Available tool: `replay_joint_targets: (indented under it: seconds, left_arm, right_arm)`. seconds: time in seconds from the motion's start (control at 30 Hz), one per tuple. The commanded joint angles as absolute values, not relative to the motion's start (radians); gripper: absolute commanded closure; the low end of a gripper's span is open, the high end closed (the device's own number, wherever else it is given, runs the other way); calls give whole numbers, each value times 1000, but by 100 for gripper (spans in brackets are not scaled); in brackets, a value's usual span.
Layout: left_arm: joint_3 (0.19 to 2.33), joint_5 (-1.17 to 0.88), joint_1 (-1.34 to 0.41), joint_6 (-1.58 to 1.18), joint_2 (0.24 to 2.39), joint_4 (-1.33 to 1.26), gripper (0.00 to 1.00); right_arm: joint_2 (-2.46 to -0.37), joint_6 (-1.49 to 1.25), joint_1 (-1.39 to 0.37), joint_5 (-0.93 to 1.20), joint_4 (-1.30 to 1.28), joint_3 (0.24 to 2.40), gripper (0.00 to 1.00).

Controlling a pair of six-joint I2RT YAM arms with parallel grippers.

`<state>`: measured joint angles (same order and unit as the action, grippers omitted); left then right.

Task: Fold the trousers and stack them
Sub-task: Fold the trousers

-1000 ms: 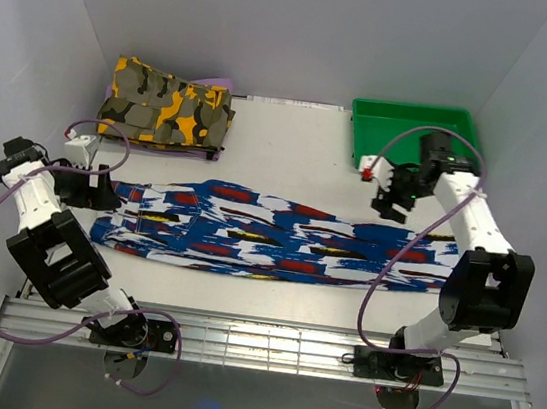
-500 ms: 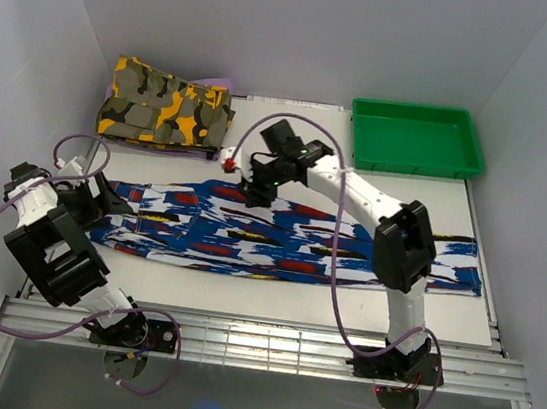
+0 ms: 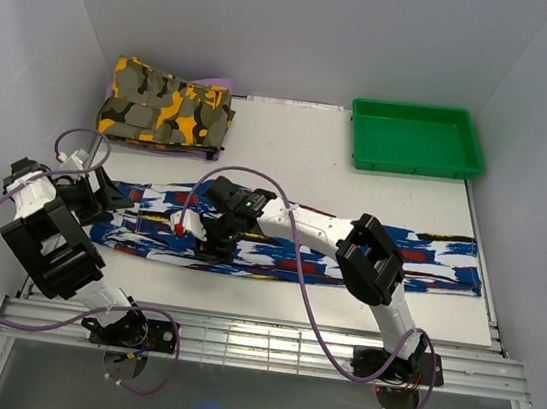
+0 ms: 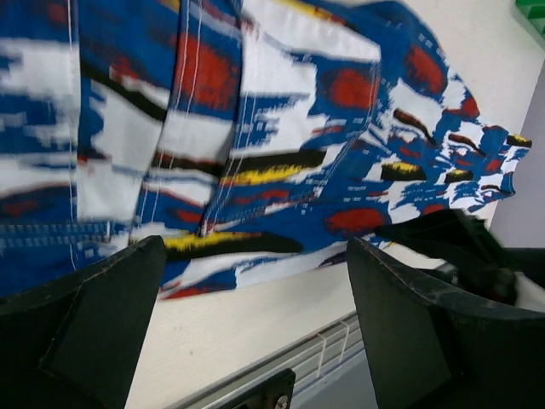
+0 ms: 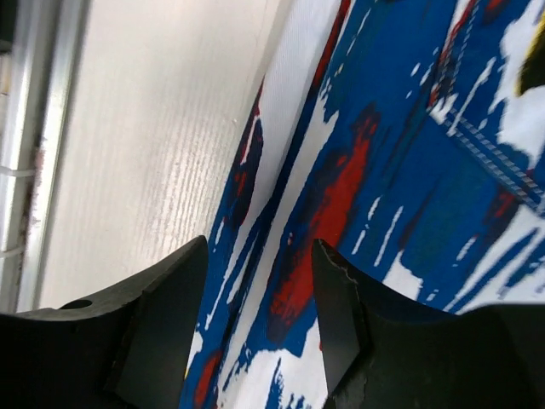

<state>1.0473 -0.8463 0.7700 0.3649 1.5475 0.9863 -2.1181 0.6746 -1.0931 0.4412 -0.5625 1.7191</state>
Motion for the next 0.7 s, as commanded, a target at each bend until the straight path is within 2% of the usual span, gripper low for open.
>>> replay_joint_targets:
  seconds: [0.0, 0.13, 0.27, 0.37, 0.4, 0.47, 0.5, 0.63, 0.67]
  left_arm:
    - [1204, -914, 695, 350, 1609, 967, 2]
    - [1310, -852, 631, 265, 1676, 870, 2]
    - [1332, -827, 615, 247, 1713, 833, 2]
    - [1313, -821, 615, 244, 1715, 810, 2]
    - [1309, -818, 614, 235, 1713, 801, 2]
    - [1308, -804, 609, 230, 1715, 784, 2]
    - [1310, -796, 603, 229, 1717, 781, 2]
    - [1330, -765, 592, 236, 1715, 773, 2]
    - [1330, -758, 592, 236, 1707, 773, 2]
  right_arm:
    - [-2151, 626, -1092, 333, -450, 1674, 44]
    - [-2183, 623, -1101, 299, -439, 1681, 48]
    - [-2178, 614, -1101, 304, -437, 1677, 49]
    - [-2169, 604, -1104, 287, -410, 1660, 58]
    - [-2175, 604, -1106, 279, -410, 1664, 68]
    - [-2180, 607, -1106, 272, -432, 1692, 81]
    - [-2175, 609, -1106, 270, -439, 1700, 92]
    - [-2149, 609, -1106, 273, -472, 1767, 92]
    - [-2149, 606, -1106, 275, -497, 1846, 92]
